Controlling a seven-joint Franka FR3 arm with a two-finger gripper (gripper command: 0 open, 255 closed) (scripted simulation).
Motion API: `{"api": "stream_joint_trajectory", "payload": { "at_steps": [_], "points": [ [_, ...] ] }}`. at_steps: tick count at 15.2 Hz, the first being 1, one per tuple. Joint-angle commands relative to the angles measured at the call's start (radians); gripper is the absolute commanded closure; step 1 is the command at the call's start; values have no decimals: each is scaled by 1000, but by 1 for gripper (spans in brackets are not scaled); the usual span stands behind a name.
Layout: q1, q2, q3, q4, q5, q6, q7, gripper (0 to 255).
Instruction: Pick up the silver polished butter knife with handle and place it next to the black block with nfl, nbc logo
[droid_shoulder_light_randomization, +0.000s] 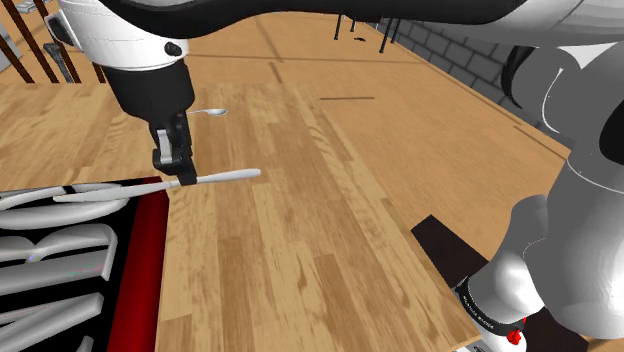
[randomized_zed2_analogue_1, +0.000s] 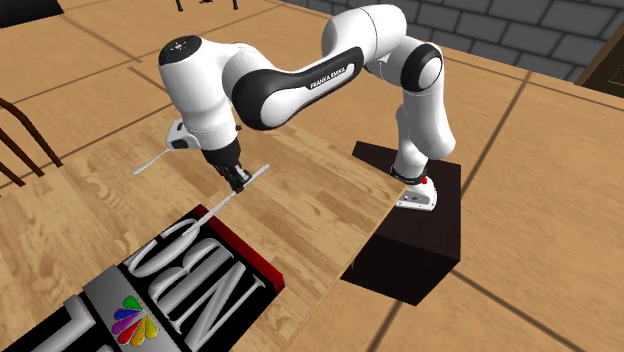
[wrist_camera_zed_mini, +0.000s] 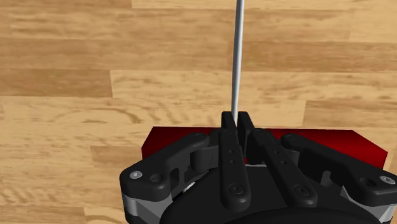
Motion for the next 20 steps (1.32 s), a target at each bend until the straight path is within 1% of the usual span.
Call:
{"api": "stream_joint_trajectory", "payload": {
  "at_steps": [1, 10, 20],
  "points": [
    [-5, -8, -1, -40, 2, 33, -1, 255],
    [-14, -21, -3, -180, 5, 160, 1, 255],
    [-19, -10, -6, -300, -1, 290, 8, 255]
  ]
}}
